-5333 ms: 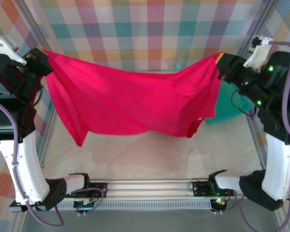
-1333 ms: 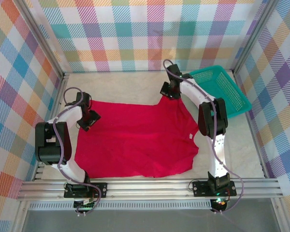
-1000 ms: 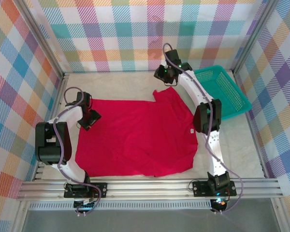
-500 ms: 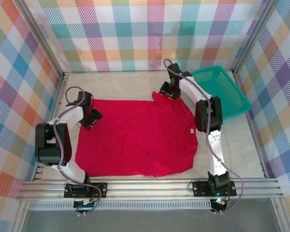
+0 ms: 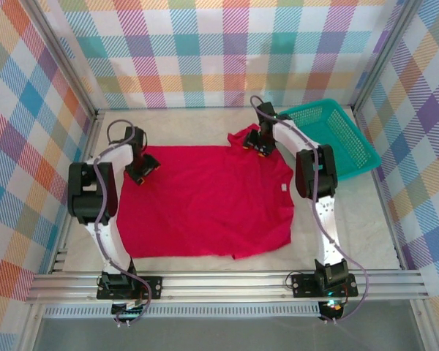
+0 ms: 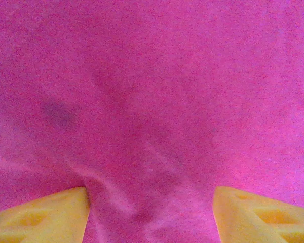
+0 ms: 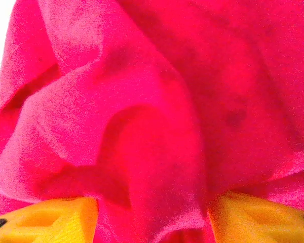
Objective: Fold the inside-out t-shirt
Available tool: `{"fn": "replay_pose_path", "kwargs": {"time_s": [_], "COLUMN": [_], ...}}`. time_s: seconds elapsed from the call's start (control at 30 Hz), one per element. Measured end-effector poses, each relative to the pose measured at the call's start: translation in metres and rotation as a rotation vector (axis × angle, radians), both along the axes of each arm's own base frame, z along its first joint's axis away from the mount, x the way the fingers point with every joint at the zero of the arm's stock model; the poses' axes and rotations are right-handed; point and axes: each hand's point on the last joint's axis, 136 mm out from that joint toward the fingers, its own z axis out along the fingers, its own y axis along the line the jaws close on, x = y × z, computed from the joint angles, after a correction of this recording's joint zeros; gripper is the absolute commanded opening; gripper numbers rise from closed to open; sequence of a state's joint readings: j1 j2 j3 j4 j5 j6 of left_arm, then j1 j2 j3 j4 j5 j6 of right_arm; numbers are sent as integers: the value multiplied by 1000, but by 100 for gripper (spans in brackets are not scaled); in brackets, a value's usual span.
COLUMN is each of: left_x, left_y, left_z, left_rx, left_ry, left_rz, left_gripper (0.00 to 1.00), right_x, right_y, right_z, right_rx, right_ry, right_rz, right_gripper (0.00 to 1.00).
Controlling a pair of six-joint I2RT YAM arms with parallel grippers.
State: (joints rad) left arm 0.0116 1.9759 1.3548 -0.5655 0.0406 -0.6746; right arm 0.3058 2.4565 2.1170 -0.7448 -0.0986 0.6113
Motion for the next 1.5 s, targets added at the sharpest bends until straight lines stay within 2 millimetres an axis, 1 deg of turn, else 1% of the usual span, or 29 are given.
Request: {"fn": "replay_pose_path", "kwargs": {"time_s": [0.07, 0.13, 0.17, 0.2, 0.23, 0.3, 0.37, 0.4, 0.47, 0.53, 0.57, 0.6, 0.63, 0.67, 0.7, 0.73, 0.77, 0.83, 0.87, 0.93, 0.97, 1.03, 1.07, 1.1, 1.17, 1.23, 1.3, 1.4, 1.5], "left_x": [28, 61, 72, 83, 90, 91, 86, 80, 59, 25, 9, -9, -27, -46, -61, -78, -96, -121, -133, -151, -160, -170, -173, -175, -172, -170, -169, -166, -165], "left_y": [4, 8, 9, 12, 15, 21, 25, 27, 26, 21, 18, 14, 10, 5, 4, 2, 1, 1, 1, 3, 4, 8, 11, 13, 15, 15, 14, 12, 12], "left_z": [1, 5, 6, 9, 11, 19, 32, 41, 60, 85, 94, 101, 104, 104, 100, 93, 82, 65, 56, 45, 39, 31, 26, 22, 15, 7, 0, -2, -1], "left_rx": [0, -4, -5, -2, 5, 27, 57, 70, 86, 85, 79, 68, 57, 46, 40, 33, 32, 33, 33, 32, 25, 6, -4, -12, -36, -61, -80, -94, -99], "left_ry": [-19, -63, -77, -92, -102, -104, -109, -118, -135, -165, -183, -196, -207, -207, -199, -177, -146, -93, -66, -40, -29, -18, -9, 1, 14, 30, 49, 46, 40], "left_rz": [15, 27, 31, 35, 39, 45, 45, 43, 36, 29, 25, 18, 11, 2, 2, -3, -7, -8, -7, -1, 9, 43, 63, 77, 95, 105, 108, 105, 107], "left_gripper": [65, 65, 65, 67, 68, 70, 72, 72, 72, 72, 72, 72, 71, 72, 72, 72, 72, 73, 74, 75, 76, 75, 75, 75, 73, 73, 72, 72, 72], "right_x": [30, 61, 70, 78, 80, 75, 61, 48, 20, -15, -33, -49, -70, -91, -109, -131, -156, -196, -217, -252, -270, -295, -304, -309, -312, -308, -302, -295, -289], "right_y": [5, 10, 11, 11, 9, 6, -1, -5, -8, -6, -4, -1, 1, 1, 1, 1, -4, -21, -33, -50, -59, -70, -74, -76, -78, -78, -77, -76, -75], "right_z": [5, 9, 11, 13, 15, 17, 24, 30, 47, 77, 93, 104, 117, 125, 128, 127, 121, 97, 79, 47, 31, 11, 4, 0, -2, -2, -1, -6, -15], "right_rx": [25, 58, 76, 94, 108, 121, 120, 115, 111, 120, 125, 130, 132, 132, 134, 136, 134, 115, 98, 71, 57, 36, 31, 30, 34, 40, 44, 42, 26], "right_ry": [-50, -106, -128, -150, -152, -126, -87, -65, -42, -58, -79, -94, -114, -129, -139, -140, -128, -80, -40, 39, 81, 136, 151, 159, 153, 134, 111, 103, 129], "right_rz": [-3, -3, -3, -3, -4, -2, -4, -5, 4, 25, 40, 54, 71, 83, 95, 105, 107, 82, 61, 20, -3, -33, -42, -53, -71, -84, -93, -99, -108], "right_gripper": [60, 61, 61, 62, 62, 62, 63, 62, 62, 60, 59, 58, 56, 53, 51, 48, 43, 35, 30, 23, 22, 21, 23, 24, 29, 32, 34, 33, 29]}}
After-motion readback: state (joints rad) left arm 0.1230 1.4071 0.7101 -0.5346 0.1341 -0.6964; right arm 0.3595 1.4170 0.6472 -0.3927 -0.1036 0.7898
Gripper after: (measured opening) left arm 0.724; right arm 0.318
